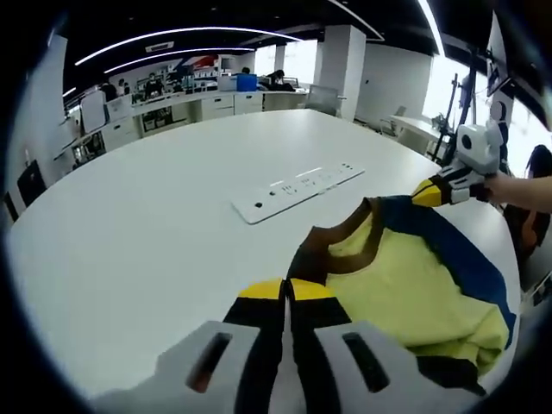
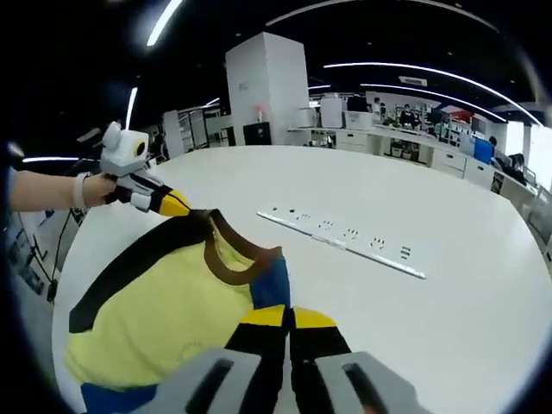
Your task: Fold the garment on the visible template until the final outline fits inside the template.
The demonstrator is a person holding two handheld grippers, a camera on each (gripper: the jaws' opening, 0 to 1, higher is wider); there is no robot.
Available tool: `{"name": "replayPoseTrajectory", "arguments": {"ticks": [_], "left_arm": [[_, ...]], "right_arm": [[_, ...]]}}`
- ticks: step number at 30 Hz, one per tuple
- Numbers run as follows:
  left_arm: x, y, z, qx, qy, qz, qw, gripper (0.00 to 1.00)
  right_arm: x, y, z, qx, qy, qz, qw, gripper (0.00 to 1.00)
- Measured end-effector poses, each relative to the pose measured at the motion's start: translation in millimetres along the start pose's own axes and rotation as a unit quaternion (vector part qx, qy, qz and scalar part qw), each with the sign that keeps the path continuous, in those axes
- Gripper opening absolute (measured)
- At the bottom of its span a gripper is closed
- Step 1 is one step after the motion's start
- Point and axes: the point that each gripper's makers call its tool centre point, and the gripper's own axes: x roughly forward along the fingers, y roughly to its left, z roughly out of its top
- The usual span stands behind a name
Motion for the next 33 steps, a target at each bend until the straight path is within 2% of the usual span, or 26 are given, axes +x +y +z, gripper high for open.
{"name": "replayPoseTrajectory", "arguments": {"ticks": [9, 15, 20, 33], "left_arm": [[13.9, 8.0, -2.5, -0.001, 0.004, 0.02, 0.9998, 0.0], [24.5, 10.8, -11.7, 0.01, 0.021, 0.027, 0.9994, 0.0], [29.3, 11.8, -18.6, 0.001, 0.03, 0.03, 0.9991, 0.0], [39.6, 11.6, -22.3, 0.012, 0.03, 0.029, 0.9991, 0.0]], "right_arm": [[14.6, -15.7, -4.5, 0.005, 0.009, -0.019, 0.9998, 0.0], [26.3, -23.4, -16.3, 0.01, 0.024, -0.029, 0.9992, 0.0], [32.5, -27.2, -21.3, 0.012, 0.029, -0.034, 0.9989, 0.0], [36.1, -31.0, -26.1, 0.007, 0.037, -0.035, 0.9987, 0.0]]}}
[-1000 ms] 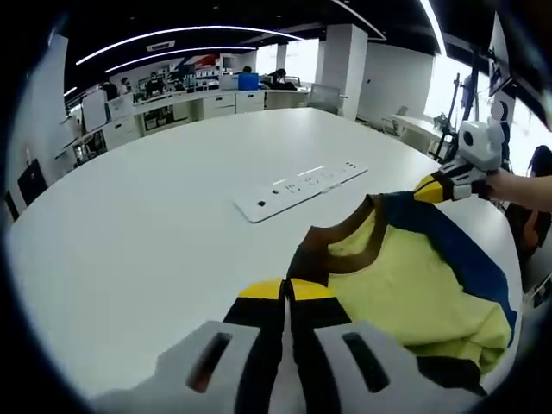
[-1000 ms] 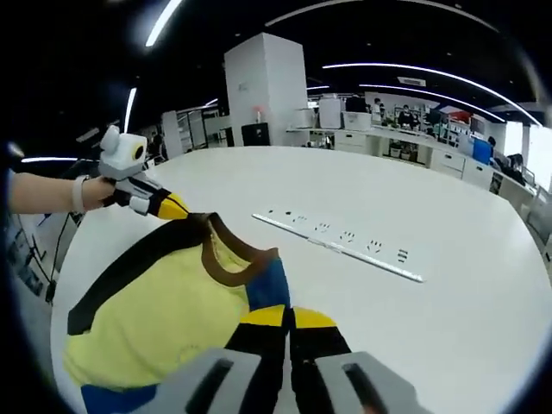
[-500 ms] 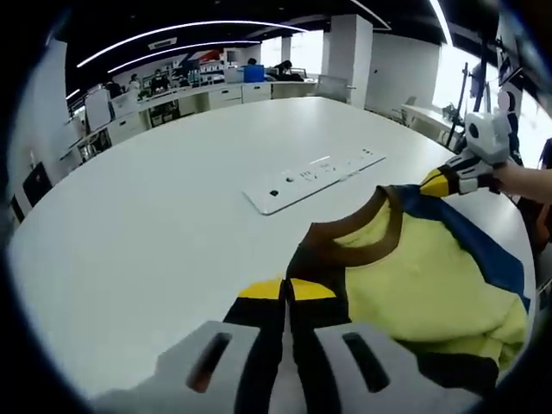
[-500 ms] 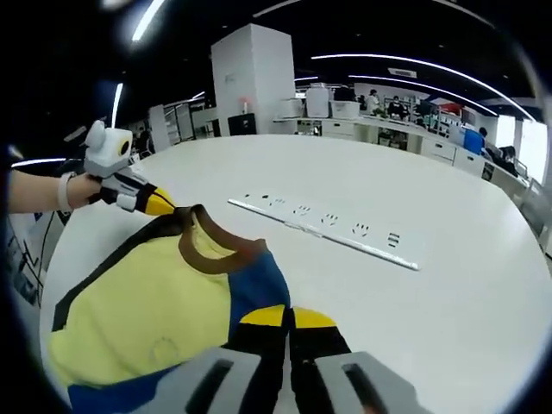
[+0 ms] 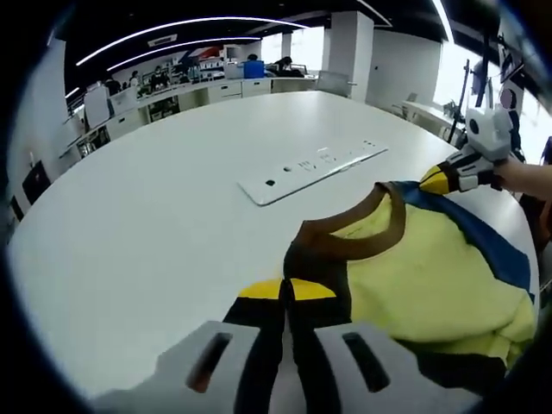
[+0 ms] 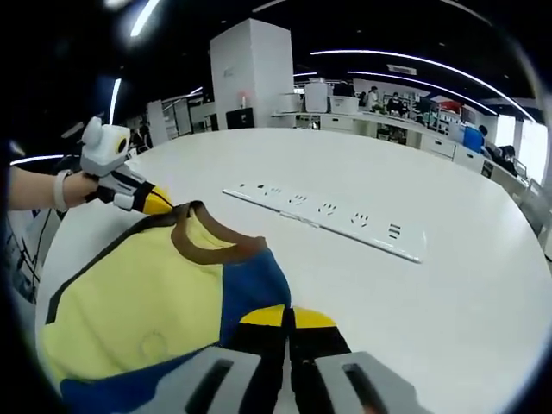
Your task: Fold the garment on the visible template until the final outline fits inside the template.
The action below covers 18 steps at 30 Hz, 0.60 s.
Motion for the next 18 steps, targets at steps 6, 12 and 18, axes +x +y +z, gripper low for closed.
{"name": "replayPoseTrajectory", "arguments": {"ticks": [6, 12, 18], "left_arm": [[-1.5, 0.9, 7.1, -0.005, -0.034, -0.004, 0.9994, 0.02], [-6.2, -6.4, 9.9, 0.007, -0.039, -0.02, 0.999, 0.25], [-17.4, -14.9, 13.6, 0.011, -0.051, -0.038, 0.9979, 0.41]], "right_arm": [[-5.0, -0.2, 2.2, -0.003, -0.001, -0.001, 1.0, 0.0], [-13.1, 0.0, 10.2, 0.013, -0.015, 0.003, 0.9998, 0.19], [-23.0, 8.7, 16.6, -0.016, -0.04, 0.011, 0.999, 0.38]]}}
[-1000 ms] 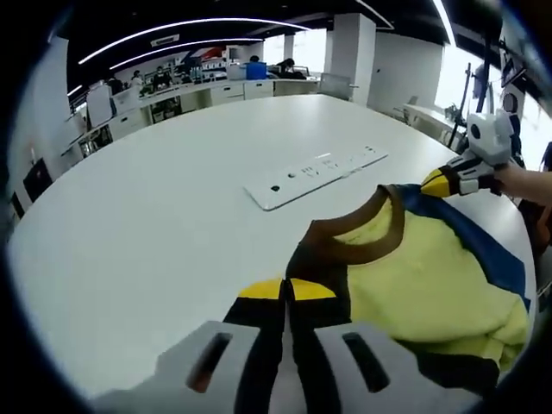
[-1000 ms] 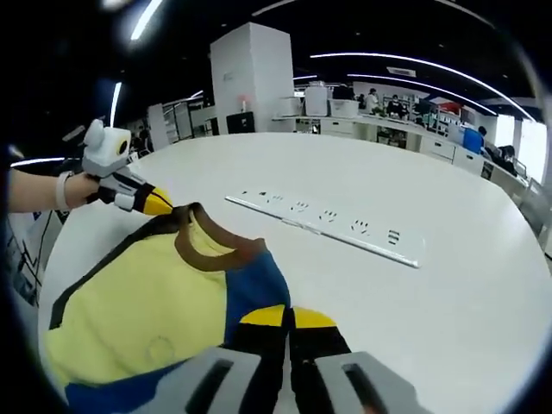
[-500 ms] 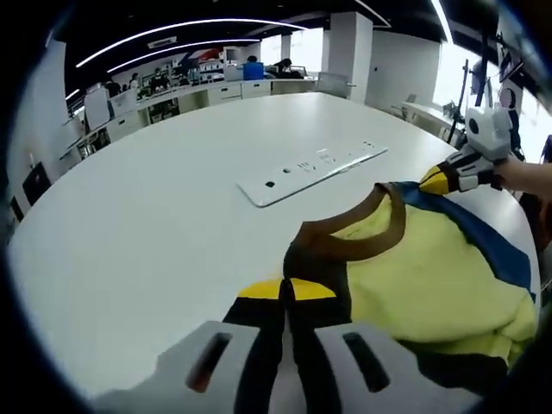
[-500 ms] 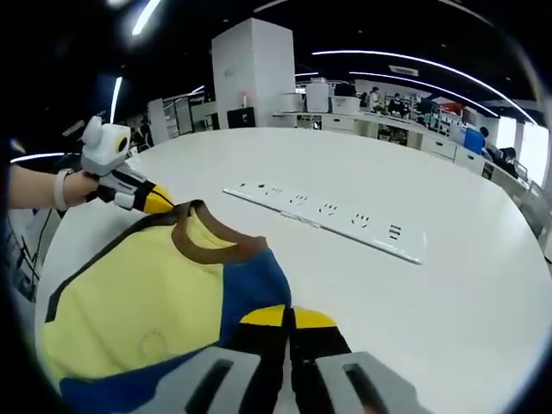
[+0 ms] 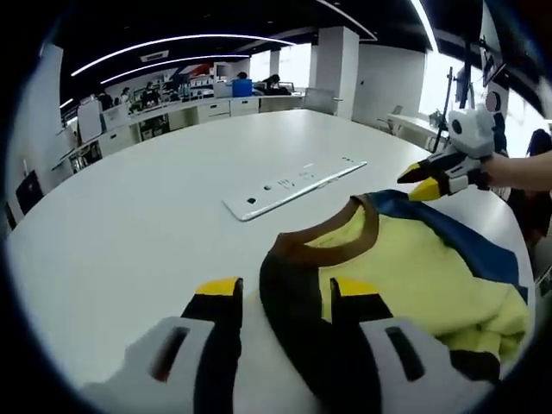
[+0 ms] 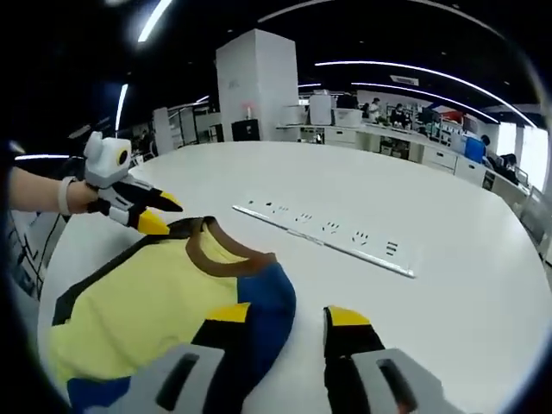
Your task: Fold the garment on the visible template until the final outline fits inside the template.
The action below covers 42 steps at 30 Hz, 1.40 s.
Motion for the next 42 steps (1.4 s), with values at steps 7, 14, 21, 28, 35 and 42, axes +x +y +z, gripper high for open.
{"name": "replayPoseTrajectory", "arguments": {"ticks": [7, 14, 21, 28, 35, 42], "left_arm": [[-19.8, -11.5, 7.3, 0.009, -0.01, -0.015, 0.9998, 0.63], [-46.1, -23.4, 12.8, -0.006, -0.027, -0.02, 0.9994, 0.74], [-78.7, -42.7, 18.8, -0.011, -0.051, -0.038, 0.998, 0.73], [-113.7, -66.1, 28.1, -0.031, -0.08, -0.056, 0.9947, 0.73], [-139.7, -81.1, 23.5, -0.028, -0.087, -0.055, 0.9943, 0.71], [-167.9, -92.0, 23.6, -0.04, -0.109, -0.054, 0.9917, 0.7]], "right_arm": [[-14.6, 8.6, 5.0, 0.009, -0.014, 0.011, 0.9998, 0.64], [-34.0, 20.8, 2.4, 0.017, -0.013, 0.017, 0.9996, 0.75], [-57.4, 33.3, 3.1, 0.014, -0.02, 0.023, 0.9994, 0.75], [-83.2, 45.0, 3.4, 0.015, -0.029, 0.025, 0.9992, 0.73], [-103.5, 52.6, 0.9, 0.026, -0.037, 0.016, 0.9988, 0.72], [-125.4, 58.8, -4.7, 0.03, -0.037, 0.015, 0.9987, 0.71]]}}
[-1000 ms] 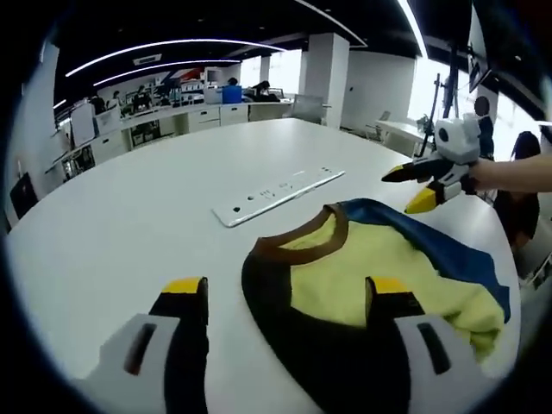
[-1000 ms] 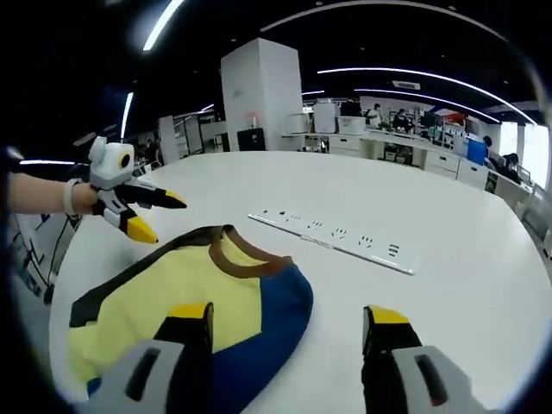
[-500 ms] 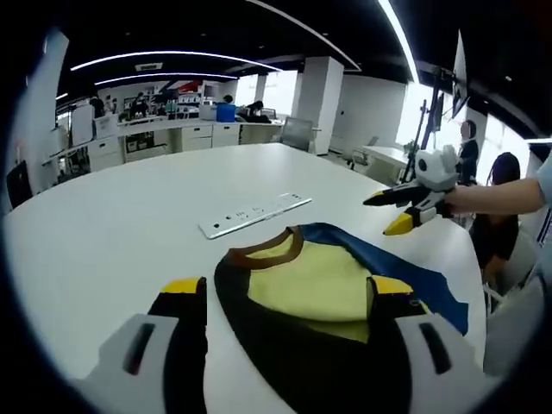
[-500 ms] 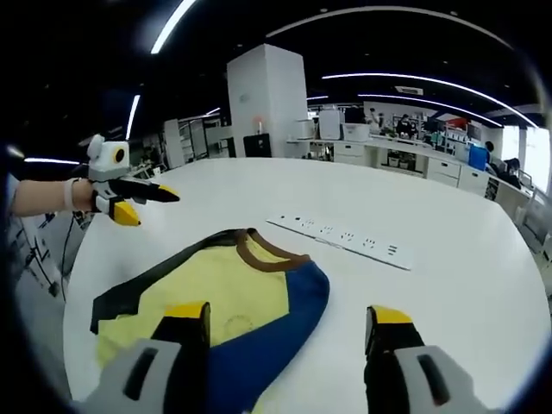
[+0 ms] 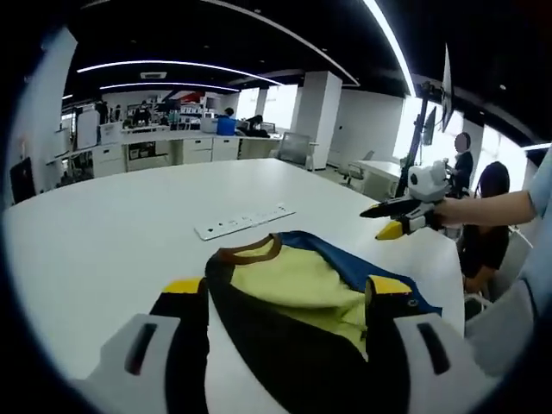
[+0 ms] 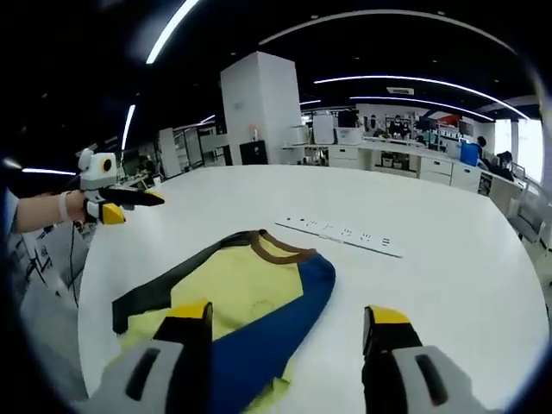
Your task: Fold the garment on the visible template until the final outline fits inside the template.
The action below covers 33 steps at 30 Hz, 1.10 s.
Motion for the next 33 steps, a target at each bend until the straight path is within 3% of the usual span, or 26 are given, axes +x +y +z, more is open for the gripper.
{"name": "replayPoseTrajectory", "arguments": {"ticks": [16, 22, 33], "left_arm": [[-61.5, -12.9, -14.2, -0.018, -0.023, 0.024, 0.9993, 0.66], [-85.4, -24.0, -9.8, -0.02, -0.046, 0.02, 0.9985, 0.67], [-105.4, -43.9, -18.2, -0.022, -0.051, 0.01, 0.9984, 0.66]], "right_arm": [[-49.7, 20.5, -21.6, 0.024, -0.011, -0.011, 0.9996, 0.66], [-67.4, 36.9, -27.3, 0.023, -0.017, 0.001, 0.9996, 0.66], [-95.2, 59.3, -46.2, 0.01, -0.013, 0.013, 0.9998, 0.66]]}}
